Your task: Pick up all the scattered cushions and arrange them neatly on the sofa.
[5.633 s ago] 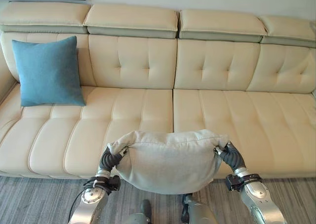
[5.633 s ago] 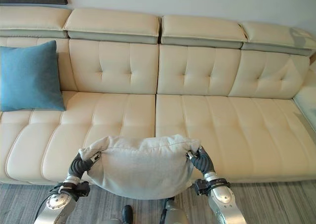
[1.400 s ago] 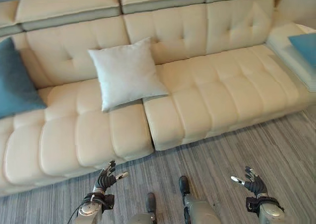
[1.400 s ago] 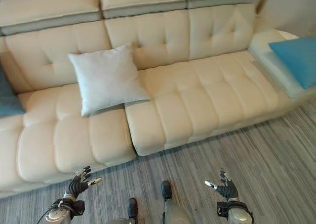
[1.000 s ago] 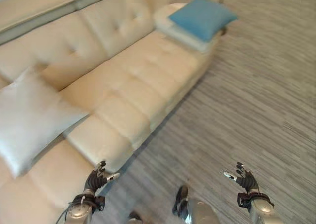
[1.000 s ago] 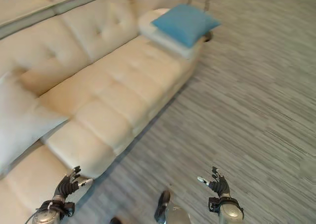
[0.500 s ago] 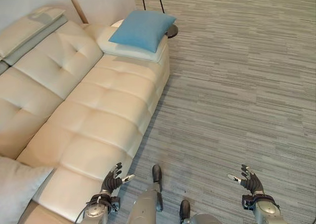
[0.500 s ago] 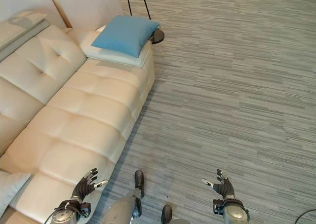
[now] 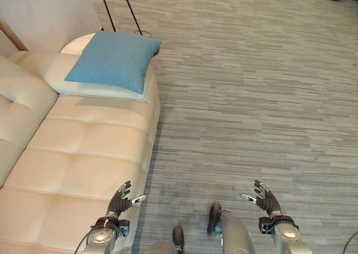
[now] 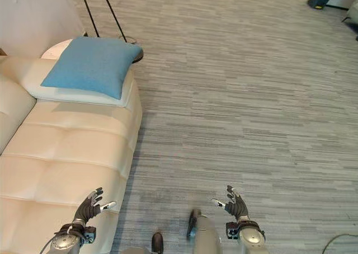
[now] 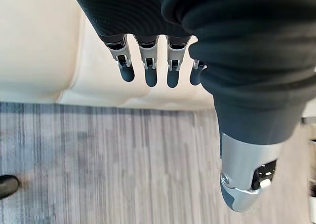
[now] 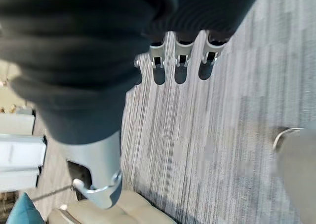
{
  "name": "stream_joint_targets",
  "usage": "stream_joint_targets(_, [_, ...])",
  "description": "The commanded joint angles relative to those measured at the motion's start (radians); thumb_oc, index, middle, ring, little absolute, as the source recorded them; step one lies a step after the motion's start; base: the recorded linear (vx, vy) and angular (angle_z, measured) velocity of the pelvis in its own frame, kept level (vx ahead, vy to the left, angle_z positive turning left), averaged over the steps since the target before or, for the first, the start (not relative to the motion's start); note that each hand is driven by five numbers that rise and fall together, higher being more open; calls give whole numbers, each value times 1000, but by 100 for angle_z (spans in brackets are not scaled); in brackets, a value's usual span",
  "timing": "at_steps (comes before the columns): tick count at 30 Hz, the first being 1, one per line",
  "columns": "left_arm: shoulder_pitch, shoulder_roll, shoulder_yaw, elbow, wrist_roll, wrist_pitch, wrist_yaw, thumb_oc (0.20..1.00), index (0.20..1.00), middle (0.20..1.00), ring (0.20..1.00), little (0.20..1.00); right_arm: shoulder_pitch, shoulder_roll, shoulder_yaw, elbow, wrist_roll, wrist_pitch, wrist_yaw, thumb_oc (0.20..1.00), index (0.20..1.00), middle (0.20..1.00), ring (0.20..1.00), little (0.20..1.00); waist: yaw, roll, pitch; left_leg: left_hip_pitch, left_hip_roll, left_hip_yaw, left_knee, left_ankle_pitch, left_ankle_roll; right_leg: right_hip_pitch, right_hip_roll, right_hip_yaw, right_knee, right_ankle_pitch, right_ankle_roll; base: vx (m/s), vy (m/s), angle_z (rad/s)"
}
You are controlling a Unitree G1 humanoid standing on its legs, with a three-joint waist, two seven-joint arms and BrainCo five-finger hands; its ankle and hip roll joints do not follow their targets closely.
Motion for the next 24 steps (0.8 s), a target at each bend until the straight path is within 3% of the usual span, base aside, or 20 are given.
stream_joint_targets(1, [15, -7, 39, -56, 23, -39, 22, 1000, 1000, 1000, 1000, 1000, -54, -63, -46, -22, -17, -31, 0, 1000, 1000, 1000, 1000, 1000, -9, 19, 26, 50, 66, -30, -52, -40, -77, 164, 35, 30, -218, 164, 78, 710, -196, 61])
stream_joint_targets(4, [18, -26, 57, -41, 30, -48, 31, 1000, 1000, 1000, 1000, 1000, -35, -59, -42, -20, -37, -30, 11, 1000, 1000, 1000, 1000, 1000, -29, 24, 11, 159, 63, -88, -58, -119, -90, 138, 27, 84, -225, 217, 89, 749, -281, 59])
stream_joint_targets(7, [17, -30, 50, -33, 23, -50, 33, 1000, 1000, 1000, 1000, 1000, -31, -68, -43, -18, -40, -35, 13, 1000, 1000, 1000, 1000, 1000, -39, 40, -3, 162, 89, -102, 30, -105, -112, 157, 26, 82, -174, 227, 69, 411, -237, 65])
stream_joint_targets(8, [16, -40, 38, -26, 6, -51, 30, 1000, 1000, 1000, 1000, 1000, -32, -78, -48, -12, -35, -43, 8, 1000, 1000, 1000, 1000, 1000, -39, 62, -6, 95, 134, -65, 219, 6, -160, 206, 33, 58, -159, 204, 40, 545, -440, 27])
stream_joint_targets(9, [13, -41, 34, -24, -4, -48, 30, 1000, 1000, 1000, 1000, 1000, -42, -86, -51, -14, -30, -44, -1, 1000, 1000, 1000, 1000, 1000, -37, 57, 3, 24, 145, -54, 367, 60, -169, 232, 26, 45, -160, 191, 24, 615, -539, 45])
stream_joint_targets(10, [10, -44, 34, -14, -21, -48, 33, 1000, 1000, 1000, 1000, 1000, -56, -97, -54, -14, -16, -44, -11, 1000, 1000, 1000, 1000, 1000, -26, 47, 11, -63, 184, 7, 517, 119, -169, 297, 33, 24, -179, 148, -13, 332, -334, 40])
stream_joint_targets(11, [9, -43, 34, -14, -21, -48, 33, 1000, 1000, 1000, 1000, 1000, -57, -96, -54, -14, -16, -44, -11, 1000, 1000, 1000, 1000, 1000, -27, 44, 10, -66, 180, 7, 516, 123, -168, 295, 30, 24, -181, 150, -13, 341, -286, 25])
stream_joint_targets(12, [10, -43, 36, -9, -25, -48, 32, 1000, 1000, 1000, 1000, 1000, -60, -102, -54, -9, -18, -40, -16, 1000, 1000, 1000, 1000, 1000, -18, 39, 10, -96, 194, 48, 537, 117, -162, 323, 29, 18, -190, 133, -20, 237, -130, -27])
stream_joint_targets(16, [5, -54, 37, 28, -29, -51, 38, 1000, 1000, 1000, 1000, 1000, -50, -118, -72, -16, -9, -41, -29, 1000, 1000, 1000, 1000, 1000, 13, 37, 10, -178, 165, 133, 380, 33, -137, 423, 32, 6, -218, 82, -11, 412, -98, -23])
stream_joint_targets(17, [6, -58, 38, 42, -30, -50, 37, 1000, 1000, 1000, 1000, 1000, -40, -118, -83, -8, -8, -40, -38, 1000, 1000, 1000, 1000, 1000, 21, 41, 0, -223, 150, 178, 245, 45, -134, 473, 40, -15, -227, 55, -6, 352, -17, -11])
stream_joint_targets(18, [6, -58, 38, 42, -30, -50, 37, 1000, 1000, 1000, 1000, 1000, -40, -118, -83, -8, -8, -40, -38, 1000, 1000, 1000, 1000, 1000, 21, 40, 1, -220, 148, 179, 242, 47, -134, 474, 39, -15, -228, 55, -6, 480, -21, 12])
stream_joint_targets(19, [8, -59, 49, 57, -31, -48, 43, 1000, 1000, 1000, 1000, 1000, -27, -113, -91, 0, -13, -43, -46, 1000, 1000, 1000, 1000, 1000, 28, 59, -5, -240, 149, 213, 99, 141, -154, 511, 66, -37, -220, 22, -7, 243, -2, 19])
stream_joint_targets(24, [25, -54, 85, 71, -43, -43, 64, 1000, 1000, 1000, 1000, 1000, -1, -93, -103, 16, -16, -37, -56, 1000, 1000, 1000, 1000, 1000, 39, 58, -18, -252, 164, 298, 37, 183, -166, 589, 82, -63, -169, -56, -10, 381, 27, 0])
